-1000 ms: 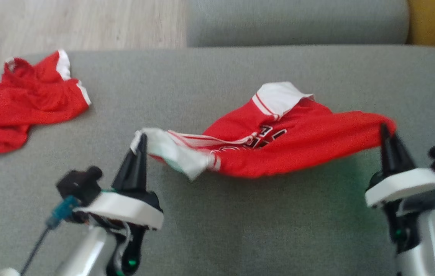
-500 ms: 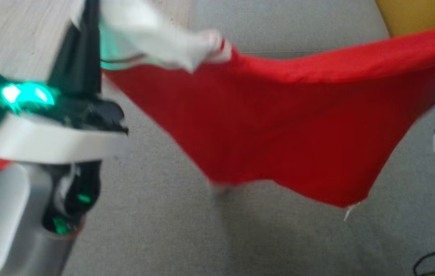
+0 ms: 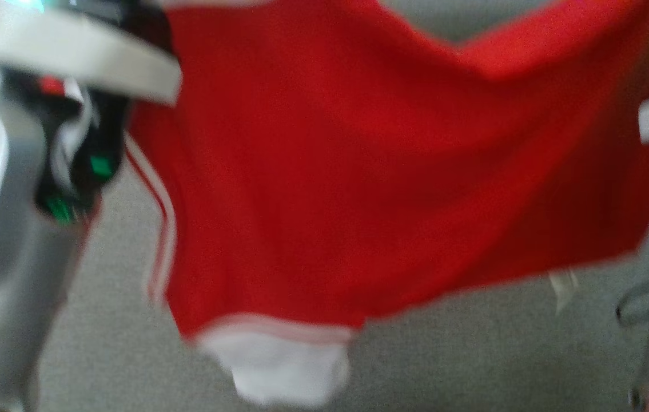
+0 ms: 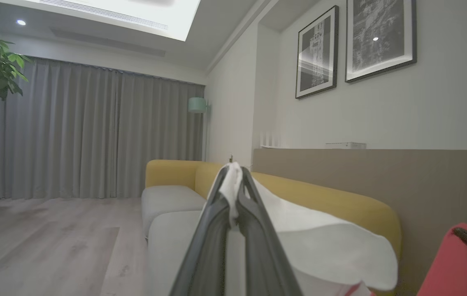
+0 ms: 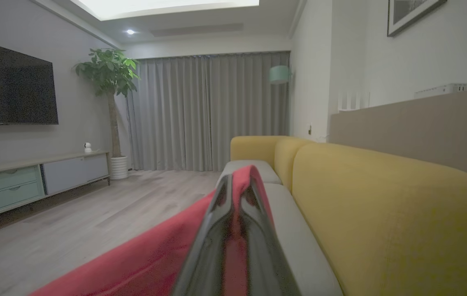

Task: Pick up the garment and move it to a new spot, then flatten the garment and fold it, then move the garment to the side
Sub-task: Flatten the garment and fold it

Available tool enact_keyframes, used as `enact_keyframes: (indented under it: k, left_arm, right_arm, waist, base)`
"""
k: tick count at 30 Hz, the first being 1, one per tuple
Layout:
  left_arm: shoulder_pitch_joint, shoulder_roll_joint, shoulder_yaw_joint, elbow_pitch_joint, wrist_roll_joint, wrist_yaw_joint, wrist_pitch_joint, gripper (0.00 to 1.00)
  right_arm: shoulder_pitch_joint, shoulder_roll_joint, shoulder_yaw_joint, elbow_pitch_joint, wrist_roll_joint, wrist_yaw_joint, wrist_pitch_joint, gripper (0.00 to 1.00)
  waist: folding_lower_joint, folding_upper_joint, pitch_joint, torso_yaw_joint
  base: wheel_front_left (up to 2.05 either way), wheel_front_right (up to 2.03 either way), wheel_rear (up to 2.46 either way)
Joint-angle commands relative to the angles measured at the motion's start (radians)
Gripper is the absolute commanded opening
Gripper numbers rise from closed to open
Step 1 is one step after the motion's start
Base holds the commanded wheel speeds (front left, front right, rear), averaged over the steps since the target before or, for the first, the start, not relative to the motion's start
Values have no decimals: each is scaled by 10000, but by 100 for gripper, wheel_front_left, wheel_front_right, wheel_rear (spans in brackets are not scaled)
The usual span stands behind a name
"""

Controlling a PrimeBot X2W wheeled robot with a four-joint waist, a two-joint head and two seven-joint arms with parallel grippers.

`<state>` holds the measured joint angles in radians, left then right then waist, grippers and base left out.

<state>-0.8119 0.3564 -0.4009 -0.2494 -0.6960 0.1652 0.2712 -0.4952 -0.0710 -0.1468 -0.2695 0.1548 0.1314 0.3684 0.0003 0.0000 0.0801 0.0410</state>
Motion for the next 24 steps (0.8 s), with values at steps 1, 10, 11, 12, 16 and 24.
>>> enact_keyframes:
  k: [1, 10, 11, 12, 16, 24]
  left_arm:
    - [-1162, 276, 419, 316, 248, -58, 25, 0]
    - [-5308, 81, 539, 4322, 1523, -485, -1182, 0]
    - [-5663, 35, 544, 4661, 1673, -488, -1441, 0]
    - [-5999, -13, 526, 5006, 1799, -524, -1673, 0]
    - [-6898, -291, 435, 6180, 2040, -720, -2493, 0]
    - [-6536, -962, 387, 6915, 1619, -1193, -3682, 0]
  right_arm:
    - [-1234, -134, 316, 256, -154, -7, -40, 0]
    - [-6829, -514, 1150, 5115, -1958, -7, -1555, 0]
    - [-7302, -502, 1095, 5599, -2214, -7, -1766, 0]
    - [-7723, -509, 1065, 6060, -2511, -7, -1966, 0]
    - [-8844, -340, 726, 7565, -3284, -7, -2737, 0]
    - [-9075, -70, 16, 9075, -3814, -7, -3740, 0]
  waist:
    - [-3, 0, 1016, -119]
    - [-3, 0, 2993, -144]
    - [-3, 0, 3092, -131]
    - [-3, 0, 3188, -102]
    - [-3, 0, 3641, 67]
    - [-3, 0, 4905, 465]
  base:
    - [0, 0, 0]
    - [0, 0, 0]
    - [0, 0, 0]
    - [0, 0, 0]
    - [0, 0, 0]
    - [0, 0, 0]
